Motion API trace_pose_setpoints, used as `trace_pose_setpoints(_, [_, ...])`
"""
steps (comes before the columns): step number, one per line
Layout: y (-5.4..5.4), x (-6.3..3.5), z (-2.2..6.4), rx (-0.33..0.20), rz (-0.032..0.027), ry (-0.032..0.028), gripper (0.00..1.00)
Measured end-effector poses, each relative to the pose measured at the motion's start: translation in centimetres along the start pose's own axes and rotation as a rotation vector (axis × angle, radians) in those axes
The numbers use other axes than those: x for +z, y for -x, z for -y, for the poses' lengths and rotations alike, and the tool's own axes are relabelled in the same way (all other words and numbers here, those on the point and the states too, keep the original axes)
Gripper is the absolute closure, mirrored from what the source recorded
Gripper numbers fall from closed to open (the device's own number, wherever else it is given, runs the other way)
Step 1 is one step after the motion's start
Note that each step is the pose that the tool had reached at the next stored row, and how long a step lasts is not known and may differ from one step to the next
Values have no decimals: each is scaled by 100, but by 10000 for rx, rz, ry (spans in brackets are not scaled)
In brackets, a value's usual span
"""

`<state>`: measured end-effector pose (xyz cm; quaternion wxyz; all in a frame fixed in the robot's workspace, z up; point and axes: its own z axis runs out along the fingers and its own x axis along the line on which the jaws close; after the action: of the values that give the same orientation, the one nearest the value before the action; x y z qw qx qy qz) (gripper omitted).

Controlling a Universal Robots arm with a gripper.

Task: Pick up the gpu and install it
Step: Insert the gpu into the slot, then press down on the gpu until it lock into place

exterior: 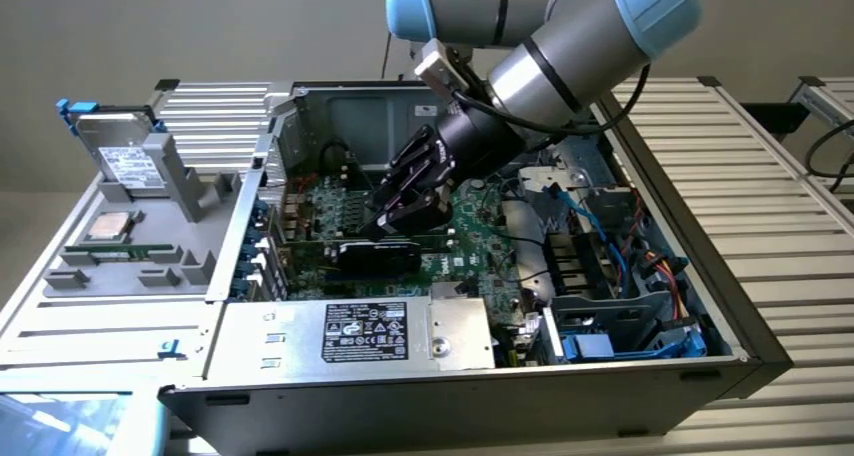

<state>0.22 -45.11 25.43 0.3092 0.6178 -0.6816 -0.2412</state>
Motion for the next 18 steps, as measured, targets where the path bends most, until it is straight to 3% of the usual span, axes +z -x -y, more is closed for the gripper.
trace_pose_setpoints(9, [0,0,-1,0,0,-8,49])
trace_pose_setpoints(10, [0,-1,-3,12,15,-139,49])
trace_pose_setpoints(17, [26,-2,-5,97,195,-1405,49])
trace_pose_setpoints(18, [32,-5,-8,108,213,-1549,49])
